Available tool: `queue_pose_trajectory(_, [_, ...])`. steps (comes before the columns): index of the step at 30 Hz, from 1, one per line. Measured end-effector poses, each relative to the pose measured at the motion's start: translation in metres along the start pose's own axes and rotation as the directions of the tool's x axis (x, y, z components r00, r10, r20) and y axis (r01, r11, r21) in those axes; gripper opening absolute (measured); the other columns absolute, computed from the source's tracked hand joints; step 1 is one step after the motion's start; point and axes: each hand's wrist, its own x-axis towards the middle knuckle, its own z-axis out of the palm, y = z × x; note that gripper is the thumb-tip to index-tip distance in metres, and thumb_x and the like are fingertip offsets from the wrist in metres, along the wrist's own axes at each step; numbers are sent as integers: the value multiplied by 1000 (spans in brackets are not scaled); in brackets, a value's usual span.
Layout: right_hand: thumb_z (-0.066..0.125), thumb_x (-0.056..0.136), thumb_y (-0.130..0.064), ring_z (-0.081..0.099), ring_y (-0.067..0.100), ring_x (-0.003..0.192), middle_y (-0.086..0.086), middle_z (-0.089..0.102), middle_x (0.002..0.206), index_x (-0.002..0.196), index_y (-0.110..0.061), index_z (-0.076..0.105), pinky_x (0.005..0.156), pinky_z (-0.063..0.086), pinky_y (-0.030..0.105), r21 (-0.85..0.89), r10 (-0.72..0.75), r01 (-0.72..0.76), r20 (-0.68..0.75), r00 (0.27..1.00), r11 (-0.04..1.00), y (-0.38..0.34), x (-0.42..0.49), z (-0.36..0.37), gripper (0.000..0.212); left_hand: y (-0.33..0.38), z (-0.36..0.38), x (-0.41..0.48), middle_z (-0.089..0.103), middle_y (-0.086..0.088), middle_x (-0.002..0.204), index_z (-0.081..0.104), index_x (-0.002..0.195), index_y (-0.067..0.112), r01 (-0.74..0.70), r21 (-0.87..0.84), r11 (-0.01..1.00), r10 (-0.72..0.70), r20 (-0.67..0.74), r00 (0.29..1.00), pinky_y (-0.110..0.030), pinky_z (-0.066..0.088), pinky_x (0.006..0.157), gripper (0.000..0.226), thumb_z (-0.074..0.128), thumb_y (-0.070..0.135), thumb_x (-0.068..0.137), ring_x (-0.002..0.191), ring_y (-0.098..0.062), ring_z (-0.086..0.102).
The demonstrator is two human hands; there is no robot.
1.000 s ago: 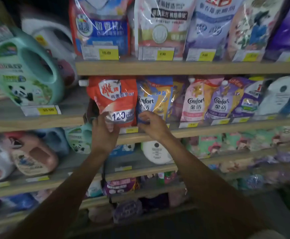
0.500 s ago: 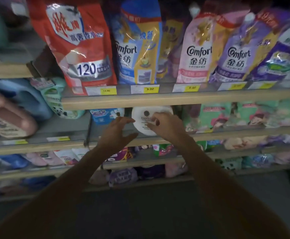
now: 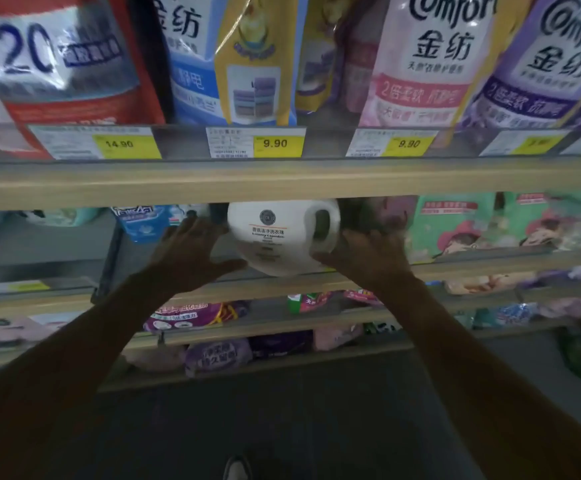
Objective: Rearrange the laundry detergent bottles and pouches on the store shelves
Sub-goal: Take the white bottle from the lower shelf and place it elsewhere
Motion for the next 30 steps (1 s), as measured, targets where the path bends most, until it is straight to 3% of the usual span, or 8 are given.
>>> queue_pose_trajectory(6, [64, 63, -87, 66, 32, 112, 7, 69, 123, 138, -25, 46, 93, 51, 35, 126, -29, 28, 4, 1000, 992, 1, -2, 11, 98, 2, 6, 25, 58, -7, 136, 52, 136, 21, 154, -451, 879, -67, 202, 977, -45, 50, 100, 98, 79, 72, 58, 125, -27, 53])
queue_pose_trajectory(9, [84, 61, -69, 60, 25, 112, -1, 60, 124, 143, -20, 34, 86, 44, 26, 401, -13, -26, 94, 995, 916, 3, 6, 19, 108, -1, 10, 36, 62, -6, 128, 49, 134, 14, 307, -784, 540, 13, 373, 928, -27, 59, 84, 115, 91, 63, 39, 115, -21, 63])
queue_pose_trajectory(11, [96, 59, -45, 57, 21, 119, -9, 55, 124, 142, -17, 30, 90, 53, 29, 648, -18, -115, 196, 981, 753, -1, 8, 24, 110, 5, 18, 39, 66, -8, 127, 43, 137, 12, 359, -879, 314, 63, 396, 916, -23, 61, 81, 120, 98, 51, 38, 110, -20, 69])
queue_pose_trajectory(13, [100, 59, -24, 58, 18, 124, -5, 53, 128, 133, -17, 34, 92, 57, 30, 761, -23, -132, 189, 982, 635, -5, 8, 33, 99, 14, 31, 38, 70, -12, 126, 45, 138, 12, 387, -918, 87, 141, 396, 907, -32, 61, 86, 105, 99, 31, 50, 114, -25, 70])
queue_pose_trajectory(15, [97, 63, -18, 61, 1, 109, -12, 50, 118, 122, -30, 35, 81, 54, 12, 782, -50, -81, 142, 989, 618, -12, 6, 38, 87, 21, 34, 35, 74, -10, 120, 56, 127, 17, 397, -915, -68, 179, 380, 907, -34, 62, 83, 86, 99, 21, 53, 111, -26, 71])
queue_pose_trajectory(18, [98, 62, -27, 57, 15, 111, -8, 49, 116, 135, -19, 27, 87, 56, 29, 761, 65, -158, 152, 986, 630, -19, 3, 35, 102, 31, 28, 28, 77, -8, 113, 63, 118, 21, 374, -924, -80, 145, 360, 921, -30, 64, 73, 81, 101, 29, 47, 99, -20, 76])
queue_pose_trajectory(23, [82, 67, 24, 58, 37, 126, 24, 48, 142, 136, 8, 29, 76, 64, 51, 926, -1, -91, 98, 995, 367, -22, -13, 24, 89, 44, 11, 12, 78, -1, 113, 62, 122, 25, 361, -932, -27, 72, 358, 931, -26, 61, 69, 93, 102, 36, 39, 97, -15, 76])
queue_pose_trajectory(30, [99, 54, -9, 66, 28, 116, 10, 61, 127, 134, -9, 44, 80, 64, 50, 913, 55, -75, 58, 997, 402, -35, -69, 12, 97, 57, -20, -47, 79, 2, 110, 79, 98, 36, 405, -914, -5, 82, 403, 912, -26, 61, 69, 55, 98, 34, 46, 95, -14, 77])
